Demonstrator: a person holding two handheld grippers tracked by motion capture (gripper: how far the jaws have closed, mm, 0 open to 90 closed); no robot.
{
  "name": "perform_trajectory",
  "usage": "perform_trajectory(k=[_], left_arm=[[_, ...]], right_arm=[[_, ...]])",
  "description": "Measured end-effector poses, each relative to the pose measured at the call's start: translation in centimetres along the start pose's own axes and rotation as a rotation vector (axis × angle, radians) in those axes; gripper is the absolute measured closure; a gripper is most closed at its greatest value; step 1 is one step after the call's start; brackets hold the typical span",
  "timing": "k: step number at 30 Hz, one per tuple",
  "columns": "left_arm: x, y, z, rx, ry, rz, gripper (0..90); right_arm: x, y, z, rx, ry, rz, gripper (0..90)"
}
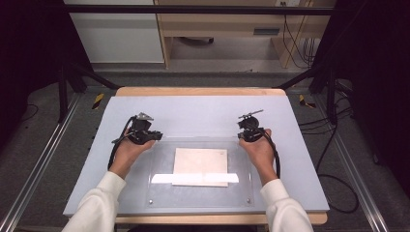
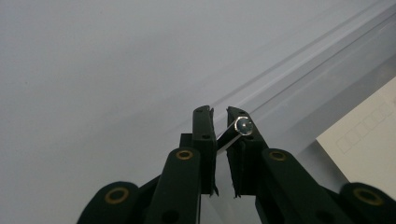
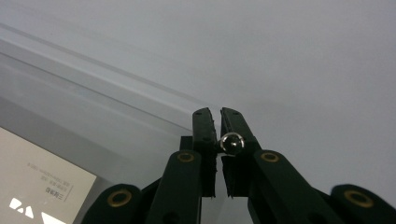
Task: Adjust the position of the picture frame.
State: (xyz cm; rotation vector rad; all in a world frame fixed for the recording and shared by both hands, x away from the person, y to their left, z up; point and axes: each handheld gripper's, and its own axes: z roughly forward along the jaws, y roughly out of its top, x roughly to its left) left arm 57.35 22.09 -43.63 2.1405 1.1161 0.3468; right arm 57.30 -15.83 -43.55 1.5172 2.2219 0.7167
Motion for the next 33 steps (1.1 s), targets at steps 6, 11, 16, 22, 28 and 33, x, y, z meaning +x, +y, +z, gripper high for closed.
perform_trajectory(k=[6,11,16,22,28,33], left_arm=[[-0.1,-0.1,0.3,0.017,0.015,0.008,82.0],[-0.1,-0.4,0.5,0.02,0.023,-0.002,82.4],[-0.1,-0.6,0.5,0.025,0.026,-0.005,82.5],[-0.2,-0.8,0.6,0.017,0.038,-0.006,82.8],[-0.3,-1.3,0.7,-0.009,0.057,-0.005,83.1],[-0.5,-1.5,0.8,-0.025,0.075,-0.003,83.7]], right_arm=[[-0.1,-0.3,0.4,-0.005,0.009,0.006,85.2],[-0.1,-0.3,0.9,0.0,0.013,0.008,85.2],[-0.1,-0.3,1.1,-0.004,0.02,0.002,85.2],[-0.1,-0.6,1.3,-0.031,0.028,0.003,85.1],[-0.1,-1.2,1.5,-0.073,0.024,0.004,85.1],[-0.2,-1.6,1.7,-0.105,0.024,-0.009,85.0]])
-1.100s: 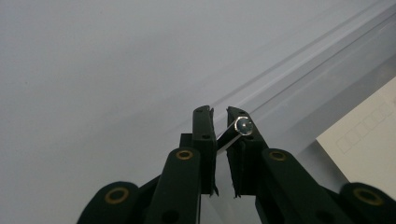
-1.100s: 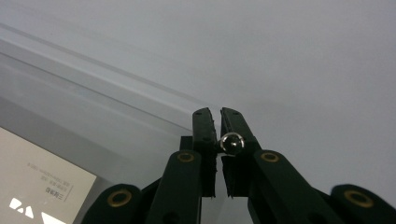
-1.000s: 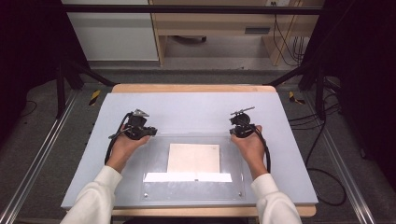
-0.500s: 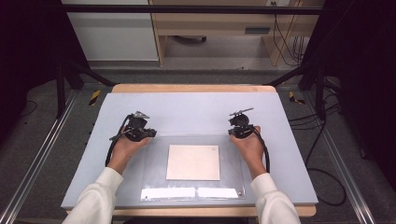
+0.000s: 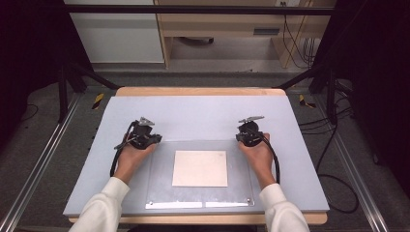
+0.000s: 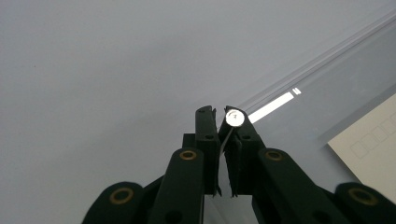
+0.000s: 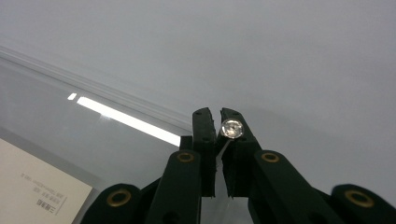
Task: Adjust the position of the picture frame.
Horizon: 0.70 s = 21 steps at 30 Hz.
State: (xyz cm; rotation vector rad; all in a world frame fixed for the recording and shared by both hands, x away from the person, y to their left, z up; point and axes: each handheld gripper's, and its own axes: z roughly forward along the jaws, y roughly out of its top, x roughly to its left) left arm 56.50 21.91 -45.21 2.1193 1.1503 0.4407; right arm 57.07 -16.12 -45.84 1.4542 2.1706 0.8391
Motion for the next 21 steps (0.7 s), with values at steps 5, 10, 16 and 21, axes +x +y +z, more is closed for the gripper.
perform_trajectory(k=[5,10,16,21], left_arm=[[-0.1,-0.4,0.1,-0.018,0.013,-0.005,83.9],[-0.1,-0.6,0.3,-0.03,0.018,-0.013,84.0],[-0.2,-0.6,0.4,-0.035,0.021,-0.019,83.8],[-0.2,-0.6,0.4,-0.038,0.026,-0.022,83.9]], right_arm=[[0.0,-0.2,0.1,-0.014,0.003,-0.007,84.9],[-0.2,-0.9,0.3,-0.065,0.013,-0.031,83.5],[-0.6,-1.4,-0.9,-0.155,0.024,-0.049,77.6],[-0.8,-1.4,-1.5,-0.195,0.04,-0.082,80.8]])
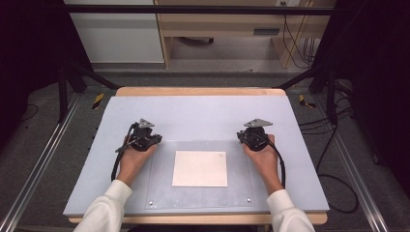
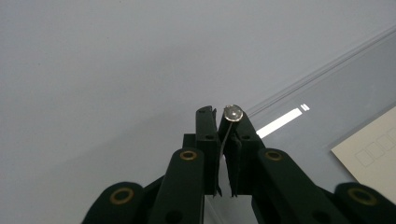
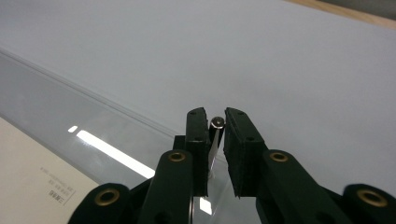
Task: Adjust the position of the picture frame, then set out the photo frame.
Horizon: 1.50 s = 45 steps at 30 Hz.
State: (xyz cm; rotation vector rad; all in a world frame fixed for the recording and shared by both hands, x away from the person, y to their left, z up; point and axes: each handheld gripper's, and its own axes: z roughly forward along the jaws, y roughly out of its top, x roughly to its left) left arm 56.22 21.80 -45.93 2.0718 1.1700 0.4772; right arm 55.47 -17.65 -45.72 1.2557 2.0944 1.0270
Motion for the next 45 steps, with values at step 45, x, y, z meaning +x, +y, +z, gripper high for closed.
perform_trajectory(k=[45], left_arm=[[0.4,1.5,-1.0,-0.018,0.01,-0.008,84.9]], right_arm=[[-0.2,1.4,0.2,0.096,0.013,0.033,85.6]])
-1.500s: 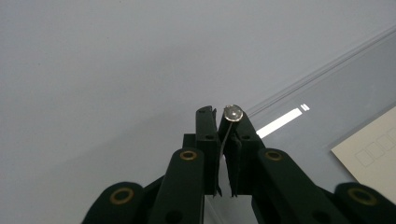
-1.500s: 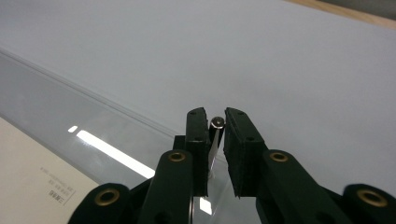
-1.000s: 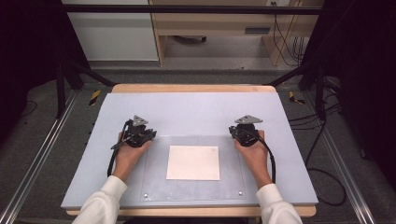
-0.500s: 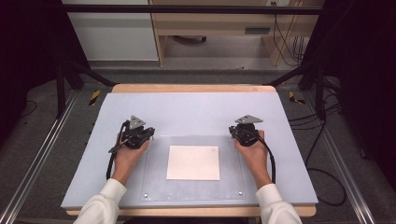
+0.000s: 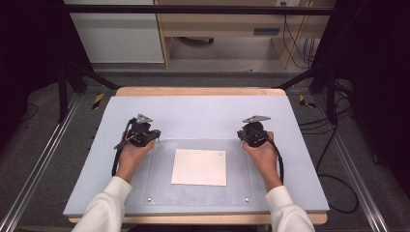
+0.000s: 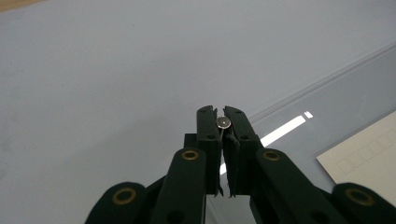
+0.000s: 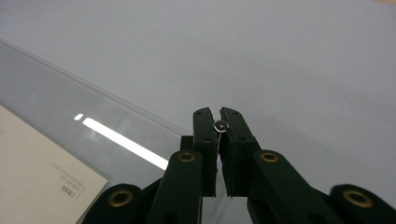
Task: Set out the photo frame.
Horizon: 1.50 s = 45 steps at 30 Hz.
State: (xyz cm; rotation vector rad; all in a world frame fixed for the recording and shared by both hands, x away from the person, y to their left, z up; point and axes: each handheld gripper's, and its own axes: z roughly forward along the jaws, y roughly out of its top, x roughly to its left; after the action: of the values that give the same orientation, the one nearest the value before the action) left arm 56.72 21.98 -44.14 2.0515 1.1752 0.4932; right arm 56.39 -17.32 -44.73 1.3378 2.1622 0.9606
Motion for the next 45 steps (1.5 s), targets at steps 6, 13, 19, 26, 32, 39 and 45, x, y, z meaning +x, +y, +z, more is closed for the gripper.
perform_trajectory(k=[6,13,19,26,32,39,45], left_arm=[[0.6,0.9,0.2,0.058,-0.032,0.005,84.9],[1.6,1.8,0.8,0.109,-0.084,-0.034,85.0],[2.1,2.5,1.1,0.155,-0.112,-0.05,85.0],[2.3,2.6,1.1,0.163,-0.122,-0.056,84.9],[2.3,2.7,1.1,0.172,-0.126,-0.068,84.8],[2.3,2.7,1.2,0.178,-0.128,-0.065,84.6],[2.4,2.7,1.2,0.184,-0.135,-0.069,84.3]], right_arm=[[-0.3,0.7,0.1,0.051,0.017,0.009,85.7],[-1.2,1.8,0.7,0.116,0.063,0.047,85.6],[-1.9,2.7,1.1,0.177,0.112,0.077,85.4],[-1.9,2.6,1.0,0.174,0.115,0.075,85.1],[-1.8,2.5,1.0,0.163,0.112,0.069,85.0],[-1.7,1.7,0.6,0.129,0.112,0.039,71.5],[-1.5,0.0,-2.1,0.008,0.042,-0.017,50.0]])
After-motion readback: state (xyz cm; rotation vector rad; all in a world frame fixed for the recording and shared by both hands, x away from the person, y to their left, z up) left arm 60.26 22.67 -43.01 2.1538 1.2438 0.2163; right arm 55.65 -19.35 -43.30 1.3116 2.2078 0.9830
